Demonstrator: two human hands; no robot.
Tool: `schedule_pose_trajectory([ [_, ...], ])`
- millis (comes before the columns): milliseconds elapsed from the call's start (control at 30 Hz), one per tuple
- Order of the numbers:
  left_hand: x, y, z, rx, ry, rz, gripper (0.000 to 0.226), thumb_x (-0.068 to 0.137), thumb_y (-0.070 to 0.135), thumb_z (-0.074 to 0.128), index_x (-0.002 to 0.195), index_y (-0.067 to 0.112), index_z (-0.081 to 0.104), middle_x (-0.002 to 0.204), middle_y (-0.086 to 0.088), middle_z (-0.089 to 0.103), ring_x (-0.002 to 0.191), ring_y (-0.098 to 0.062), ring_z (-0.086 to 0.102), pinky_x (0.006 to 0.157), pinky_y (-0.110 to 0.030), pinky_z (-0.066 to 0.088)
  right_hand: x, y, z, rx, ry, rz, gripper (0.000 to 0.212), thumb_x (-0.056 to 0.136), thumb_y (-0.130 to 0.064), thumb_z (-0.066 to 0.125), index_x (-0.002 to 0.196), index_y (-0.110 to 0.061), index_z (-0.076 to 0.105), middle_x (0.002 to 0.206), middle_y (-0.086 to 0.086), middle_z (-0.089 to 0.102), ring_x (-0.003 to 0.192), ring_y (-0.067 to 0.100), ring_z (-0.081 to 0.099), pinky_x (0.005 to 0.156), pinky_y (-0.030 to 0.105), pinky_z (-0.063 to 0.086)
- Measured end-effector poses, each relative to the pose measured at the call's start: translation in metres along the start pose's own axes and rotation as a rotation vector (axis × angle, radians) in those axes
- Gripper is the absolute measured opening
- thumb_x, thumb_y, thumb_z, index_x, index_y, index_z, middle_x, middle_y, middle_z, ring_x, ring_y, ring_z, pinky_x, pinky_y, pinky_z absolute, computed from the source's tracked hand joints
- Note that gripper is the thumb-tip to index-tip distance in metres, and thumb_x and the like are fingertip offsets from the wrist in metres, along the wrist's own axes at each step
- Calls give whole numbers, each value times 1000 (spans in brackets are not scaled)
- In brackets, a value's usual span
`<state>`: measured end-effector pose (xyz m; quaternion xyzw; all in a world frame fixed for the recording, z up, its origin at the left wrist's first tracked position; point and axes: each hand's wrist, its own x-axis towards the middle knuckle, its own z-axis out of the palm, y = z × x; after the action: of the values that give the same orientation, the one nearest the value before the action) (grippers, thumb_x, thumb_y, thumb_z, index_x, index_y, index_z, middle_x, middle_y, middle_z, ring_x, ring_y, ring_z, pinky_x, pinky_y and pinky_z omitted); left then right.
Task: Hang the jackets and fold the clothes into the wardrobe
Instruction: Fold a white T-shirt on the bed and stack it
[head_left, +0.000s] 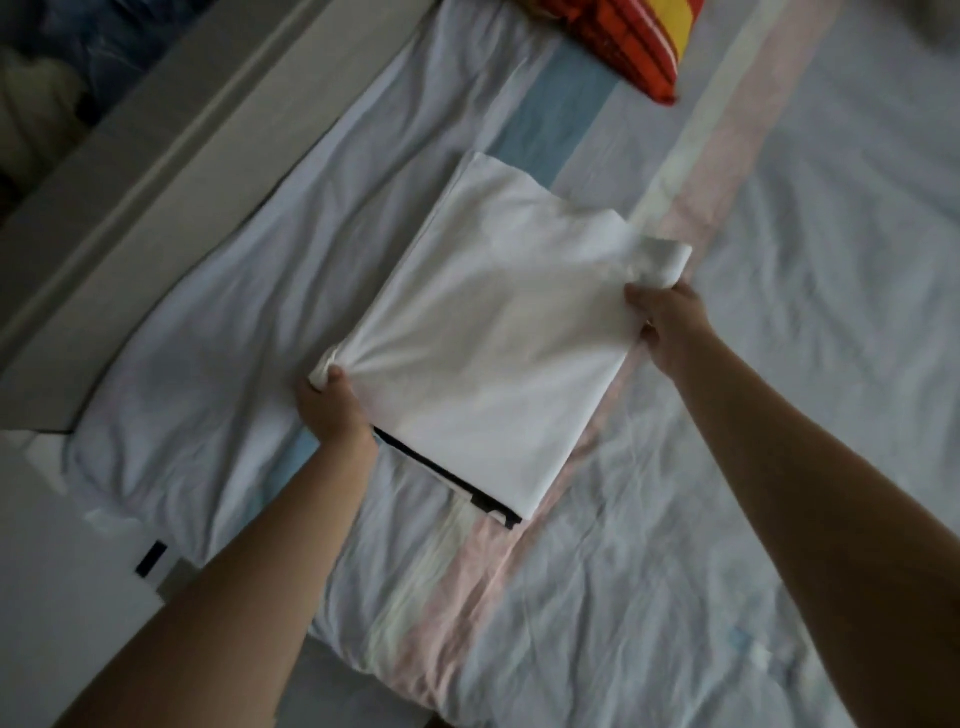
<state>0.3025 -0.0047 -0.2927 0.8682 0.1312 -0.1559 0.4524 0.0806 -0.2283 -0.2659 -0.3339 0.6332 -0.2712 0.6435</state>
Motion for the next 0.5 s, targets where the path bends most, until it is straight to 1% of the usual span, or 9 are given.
schedule_pose_trajectory([
  [100,-12,10,4,-33,65,-10,41,95,13,53,126,-12,45,132,-28,49,120,-36,49,92,-32,32,-1,12,5,-103,214,5,18,78,3,60,83,-12,53,73,3,53,63,20,51,41,20,43],
  [133,-15,15,7,4,105,-9,42,95,15,53,128,-9,43,133,-27,46,120,-37,48,92,-34,33,0,14,10,-149,281,-40,21,78,0,61,89,-13,48,77,2,52,70,21,52,47,21,46],
  [167,-21,17,7,79,170,32,45,93,18,54,130,-5,42,135,-25,43,120,-38,46,93,-37,33,-1,17,16,-214,327,-83,27,77,-3,61,97,-13,45,87,3,53,81,22,54,63,23,50],
  [200,-30,23,8,181,217,183,50,90,22,57,132,-1,43,136,-23,42,120,-39,45,95,-41,33,-4,16,21,-302,370,-100,36,78,-6,60,109,-12,43,102,6,54,94,24,55,80,28,50],
  [234,-41,22,9,277,221,435,55,85,26,58,133,1,44,137,-23,41,120,-40,44,96,-44,32,-8,18,26,-435,422,-101,48,78,-9,57,122,-12,39,119,9,51,108,26,53,94,33,45],
  [300,-73,13,12,429,-6,960,65,79,35,56,135,5,43,141,-22,38,128,-38,38,105,-48,25,-16,22,39,-693,574,-156,69,75,-16,55,140,-14,31,136,9,39,124,28,42,102,33,32],
  [367,-110,-7,14,636,-344,1318,81,74,49,59,141,8,39,150,-17,31,140,-36,26,112,-55,12,-28,25,49,-792,592,-348,79,70,-19,57,144,-19,29,145,7,31,132,27,33,105,32,23],
  [434,-135,-31,16,892,-558,1509,100,63,53,69,146,11,33,156,-11,24,144,-36,18,113,-60,6,-31,33,54,-952,413,-515,74,76,-22,54,146,-29,30,154,7,22,142,26,20,112,35,12],
  [501,-138,-53,14,1028,-615,1537,98,67,49,68,150,16,27,158,-6,19,146,-34,13,113,-62,2,-28,38,54,-1222,157,-618,64,90,-27,44,150,-34,23,160,1,12,147,25,7,116,42,0],
])
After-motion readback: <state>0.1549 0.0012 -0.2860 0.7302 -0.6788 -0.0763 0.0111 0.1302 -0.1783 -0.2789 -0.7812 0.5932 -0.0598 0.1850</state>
